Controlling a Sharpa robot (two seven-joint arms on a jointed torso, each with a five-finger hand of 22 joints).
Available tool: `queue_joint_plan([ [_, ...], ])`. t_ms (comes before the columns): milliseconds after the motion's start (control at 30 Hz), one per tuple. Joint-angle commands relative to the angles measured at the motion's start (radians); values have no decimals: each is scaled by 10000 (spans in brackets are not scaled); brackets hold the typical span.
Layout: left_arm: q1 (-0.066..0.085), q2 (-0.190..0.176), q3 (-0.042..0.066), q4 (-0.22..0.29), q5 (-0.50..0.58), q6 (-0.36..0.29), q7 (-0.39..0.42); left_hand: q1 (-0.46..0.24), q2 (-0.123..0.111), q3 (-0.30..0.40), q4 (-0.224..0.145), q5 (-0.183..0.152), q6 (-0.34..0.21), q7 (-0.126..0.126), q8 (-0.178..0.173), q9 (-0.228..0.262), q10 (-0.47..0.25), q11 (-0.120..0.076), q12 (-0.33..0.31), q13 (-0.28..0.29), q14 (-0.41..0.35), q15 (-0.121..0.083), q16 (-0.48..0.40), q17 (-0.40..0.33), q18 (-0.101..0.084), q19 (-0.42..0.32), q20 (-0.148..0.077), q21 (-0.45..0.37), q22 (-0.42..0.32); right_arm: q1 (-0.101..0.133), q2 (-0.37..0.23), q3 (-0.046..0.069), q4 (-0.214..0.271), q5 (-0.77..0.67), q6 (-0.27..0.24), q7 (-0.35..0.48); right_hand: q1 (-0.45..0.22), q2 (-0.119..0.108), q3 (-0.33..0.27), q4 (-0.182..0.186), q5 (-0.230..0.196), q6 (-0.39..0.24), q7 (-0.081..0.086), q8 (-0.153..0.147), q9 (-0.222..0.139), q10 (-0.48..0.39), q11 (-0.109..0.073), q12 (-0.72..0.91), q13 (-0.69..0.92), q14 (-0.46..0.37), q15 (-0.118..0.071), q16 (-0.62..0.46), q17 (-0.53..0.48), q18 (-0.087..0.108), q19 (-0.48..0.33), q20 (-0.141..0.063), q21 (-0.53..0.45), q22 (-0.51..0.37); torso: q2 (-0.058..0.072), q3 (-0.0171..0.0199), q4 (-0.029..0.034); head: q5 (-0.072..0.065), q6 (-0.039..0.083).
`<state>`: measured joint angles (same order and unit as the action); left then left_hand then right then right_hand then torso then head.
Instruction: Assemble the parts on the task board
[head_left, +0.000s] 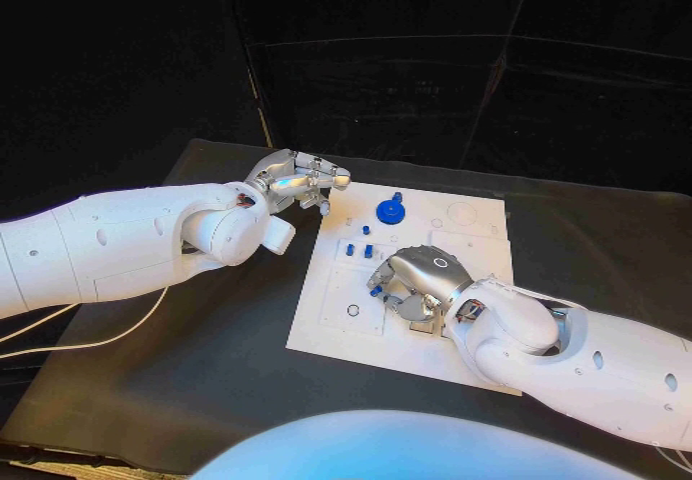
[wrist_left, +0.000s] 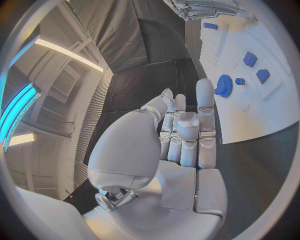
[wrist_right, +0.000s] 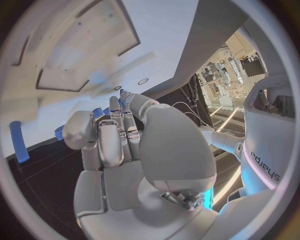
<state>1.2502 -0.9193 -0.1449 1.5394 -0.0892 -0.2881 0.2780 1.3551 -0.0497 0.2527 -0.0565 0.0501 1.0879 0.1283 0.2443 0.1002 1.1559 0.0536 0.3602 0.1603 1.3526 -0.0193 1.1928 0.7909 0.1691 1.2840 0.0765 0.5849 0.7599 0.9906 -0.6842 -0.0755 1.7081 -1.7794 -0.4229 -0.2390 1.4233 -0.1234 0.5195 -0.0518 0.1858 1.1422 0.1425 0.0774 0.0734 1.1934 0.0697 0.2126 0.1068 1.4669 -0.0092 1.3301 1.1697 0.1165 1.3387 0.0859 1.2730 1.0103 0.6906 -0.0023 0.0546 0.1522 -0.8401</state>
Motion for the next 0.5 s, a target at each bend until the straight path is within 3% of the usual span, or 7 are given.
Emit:
queue_joint_plan([
  [33, 14, 21, 9, -6, 25, 130, 15, 25, 64, 52, -31, -17, -75, -25, 12, -15, -95, 8, -37, -14, -71, -30, -32, -9, 106, -91, 12, -61, -9, 12, -18, 4, 39, -118, -175, -25, 9, 66, -11, -69, 54, 67, 15, 19, 15, 25, -14, 14, 16, 380, -80, 39, -8, -105, 76, -14, 45, 15, -1, -7, 15, -24, 18],
  [500, 14, 38, 8, -15, 25, 143, 3, 25, 64, 52, -31, -17, -75, -25, 12, -15, -95, 8, -37, -14, -71, -30, -32, -9, 106, -91, 12, -61, -9, 11, -23, 5, 38, -257, 71, -203, -6, 70, -22, -68, 51, 77, 12, 22, 17, 29, -17, 17, 20, 381, -81, 42, -5, -109, 86, -14, 59, 39, 2, -11, 15, -24, 2],
])
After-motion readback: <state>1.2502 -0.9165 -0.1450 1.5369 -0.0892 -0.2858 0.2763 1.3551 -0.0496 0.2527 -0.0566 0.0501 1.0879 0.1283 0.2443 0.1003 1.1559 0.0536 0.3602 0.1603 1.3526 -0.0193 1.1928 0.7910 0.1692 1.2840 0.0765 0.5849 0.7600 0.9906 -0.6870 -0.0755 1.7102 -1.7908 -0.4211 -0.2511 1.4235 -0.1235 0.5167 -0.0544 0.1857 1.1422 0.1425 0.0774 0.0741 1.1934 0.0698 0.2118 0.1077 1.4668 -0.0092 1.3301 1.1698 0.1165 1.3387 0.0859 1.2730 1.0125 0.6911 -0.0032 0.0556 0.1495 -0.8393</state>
